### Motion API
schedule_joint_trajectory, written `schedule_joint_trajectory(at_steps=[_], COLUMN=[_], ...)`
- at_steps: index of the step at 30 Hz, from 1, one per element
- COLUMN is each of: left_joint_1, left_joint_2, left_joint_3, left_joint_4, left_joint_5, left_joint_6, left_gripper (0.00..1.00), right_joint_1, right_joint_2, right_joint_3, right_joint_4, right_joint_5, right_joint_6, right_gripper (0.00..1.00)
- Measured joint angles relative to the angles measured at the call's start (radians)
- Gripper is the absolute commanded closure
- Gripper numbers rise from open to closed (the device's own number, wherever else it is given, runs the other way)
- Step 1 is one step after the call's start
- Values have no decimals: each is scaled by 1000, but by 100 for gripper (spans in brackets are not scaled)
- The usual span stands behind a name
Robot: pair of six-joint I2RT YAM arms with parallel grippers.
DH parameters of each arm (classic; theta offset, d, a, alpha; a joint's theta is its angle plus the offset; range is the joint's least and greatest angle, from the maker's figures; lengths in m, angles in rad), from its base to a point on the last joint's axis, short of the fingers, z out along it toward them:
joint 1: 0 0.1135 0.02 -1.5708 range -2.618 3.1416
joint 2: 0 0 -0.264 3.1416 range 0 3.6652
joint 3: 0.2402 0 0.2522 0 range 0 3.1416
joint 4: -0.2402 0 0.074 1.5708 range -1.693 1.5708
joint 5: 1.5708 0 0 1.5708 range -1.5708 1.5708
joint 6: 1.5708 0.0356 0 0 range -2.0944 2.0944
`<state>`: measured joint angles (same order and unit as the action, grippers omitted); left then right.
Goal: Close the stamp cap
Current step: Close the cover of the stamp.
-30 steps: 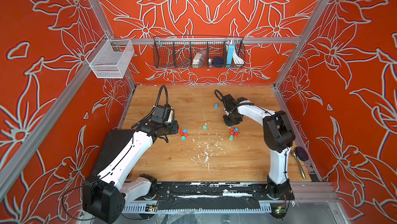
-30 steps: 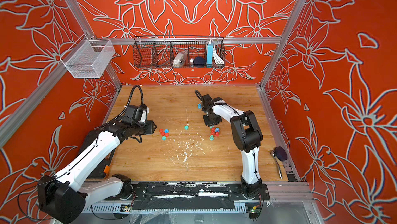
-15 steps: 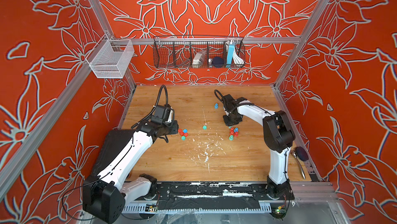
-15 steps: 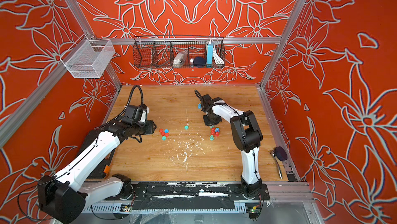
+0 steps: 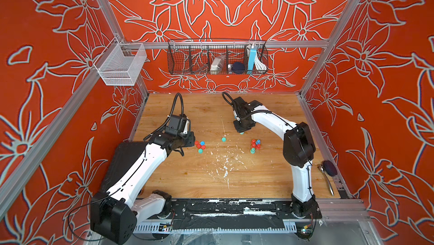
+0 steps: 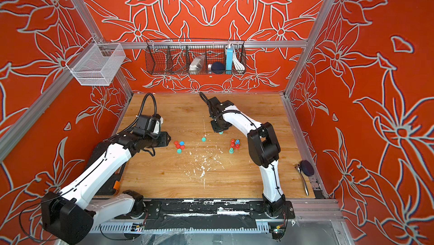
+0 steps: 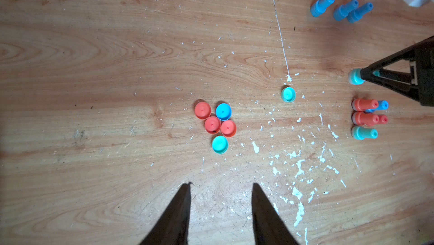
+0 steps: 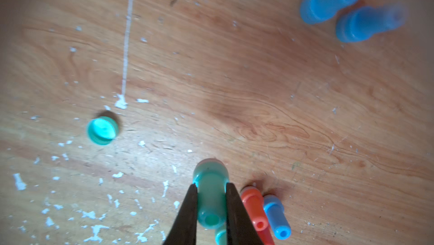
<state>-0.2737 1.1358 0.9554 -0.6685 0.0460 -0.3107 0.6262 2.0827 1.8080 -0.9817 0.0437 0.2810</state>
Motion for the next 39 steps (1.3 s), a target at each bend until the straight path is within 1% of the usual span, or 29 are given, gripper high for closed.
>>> schedule_joint_trajectory(at_steps=[8, 15, 20, 39], left_joint_1=[2, 5, 5, 6], left_joint_2=[0, 0, 0, 0], left_joint_3=[0, 0, 0, 0], left_joint_4=[0, 0, 0, 0], left_joint_5=[0, 0, 0, 0], left_joint_6=[0, 0, 0, 0], left_gripper=[57, 57, 57, 57], right_joint_1=[107, 161, 175, 172], right_joint_2=[153, 278, 303, 321], right_joint_3=[257, 442, 453, 439], right_joint_4=[-117, -201, -225, -222], right_joint_5=[-18, -24, -26, -19], right_joint_6=[7, 14, 18, 18], right_gripper=[86, 87, 87, 88])
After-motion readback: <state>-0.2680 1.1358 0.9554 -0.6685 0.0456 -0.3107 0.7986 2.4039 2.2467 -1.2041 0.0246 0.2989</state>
